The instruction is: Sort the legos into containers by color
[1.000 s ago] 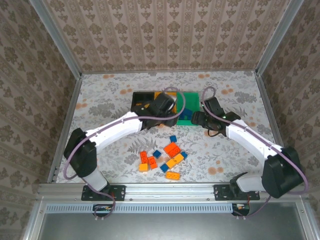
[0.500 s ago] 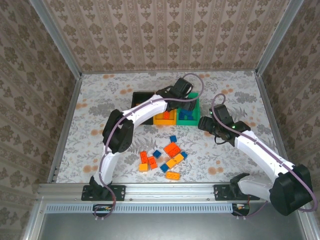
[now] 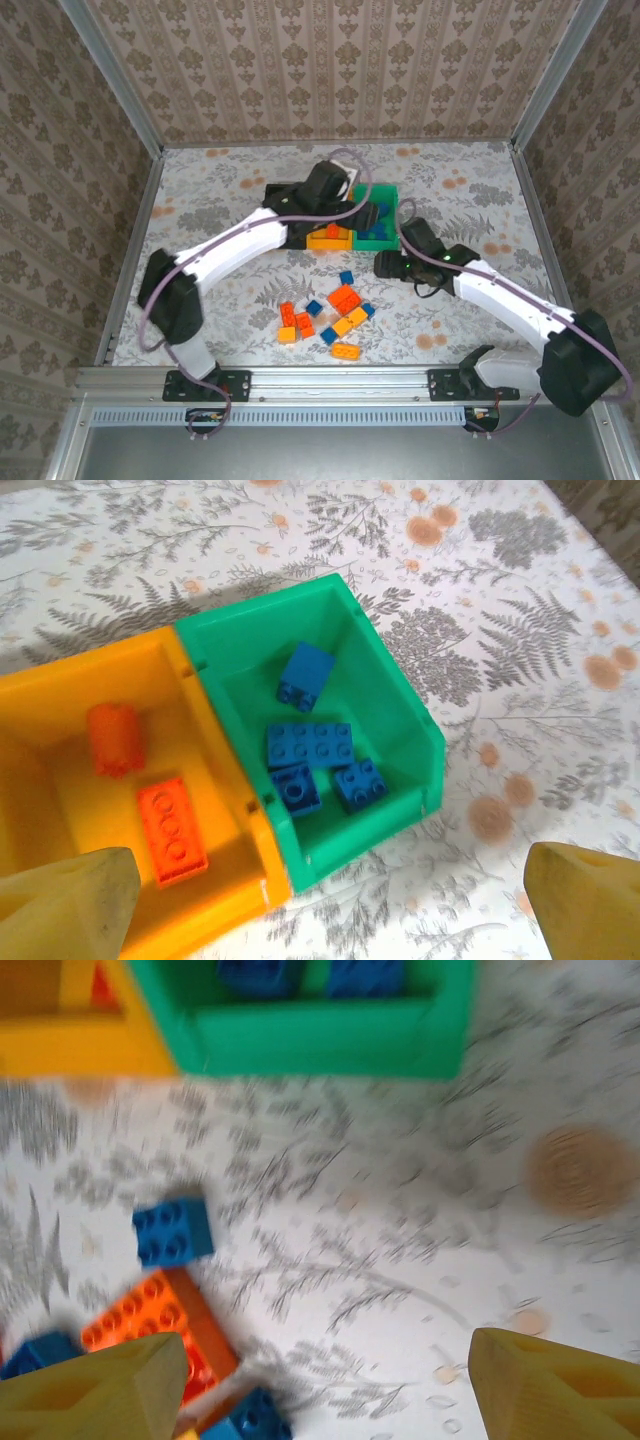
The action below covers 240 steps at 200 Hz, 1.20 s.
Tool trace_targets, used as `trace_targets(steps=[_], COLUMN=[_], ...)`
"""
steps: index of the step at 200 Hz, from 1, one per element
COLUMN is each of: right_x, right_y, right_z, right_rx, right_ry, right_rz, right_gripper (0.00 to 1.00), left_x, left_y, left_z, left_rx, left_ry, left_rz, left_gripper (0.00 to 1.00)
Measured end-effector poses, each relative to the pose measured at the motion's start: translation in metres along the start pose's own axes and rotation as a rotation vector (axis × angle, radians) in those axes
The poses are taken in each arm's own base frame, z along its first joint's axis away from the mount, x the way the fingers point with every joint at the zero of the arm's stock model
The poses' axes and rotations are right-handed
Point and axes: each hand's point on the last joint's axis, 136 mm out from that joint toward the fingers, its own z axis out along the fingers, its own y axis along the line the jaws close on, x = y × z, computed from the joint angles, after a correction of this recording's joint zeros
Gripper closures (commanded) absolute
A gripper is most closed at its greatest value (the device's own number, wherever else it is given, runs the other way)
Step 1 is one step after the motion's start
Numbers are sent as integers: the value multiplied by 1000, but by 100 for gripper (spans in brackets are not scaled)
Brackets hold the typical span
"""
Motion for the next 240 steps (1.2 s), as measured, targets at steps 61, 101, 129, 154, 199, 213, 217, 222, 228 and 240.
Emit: trace_targets(steps=[61, 101, 129, 154, 199, 213, 217, 222, 228, 240], right_x=[58, 71, 78, 78, 74, 70, 69, 68, 67, 66], right_y=[36, 28, 25, 24, 18, 10, 6, 2, -3, -15], right_z=[24, 34, 41, 41, 40, 37, 36, 35, 33, 27], right_rx=[-37, -1, 16, 25, 65, 96, 111, 123, 139, 173], right_ry=[173, 219, 242, 243, 217, 206, 202, 199, 194, 187], right_rz=[-208, -213, -212, -194, -174, -164, -158, -153, -144, -133], right_gripper=[34, 38, 41, 46, 50, 50, 50, 50, 49, 44], left_x=[110, 141, 139, 139, 137, 137, 136, 136, 136, 137], left_y=[43, 64, 67, 70, 73, 74, 74, 74, 74, 74], left_z=[-65, -78, -80, -81, -81, -82, -82, -82, -82, -82], left_rx=[-89, -152, -167, -181, -187, -188, -188, -188, -189, -189], left_ry=[50, 73, 59, 56, 52, 49, 48, 47, 47, 47], left_rz=[-79, -136, -145, -149, -158, -164, -165, -167, -168, -168], left_gripper=[0, 0, 0, 0, 0, 0, 0, 0, 0, 0])
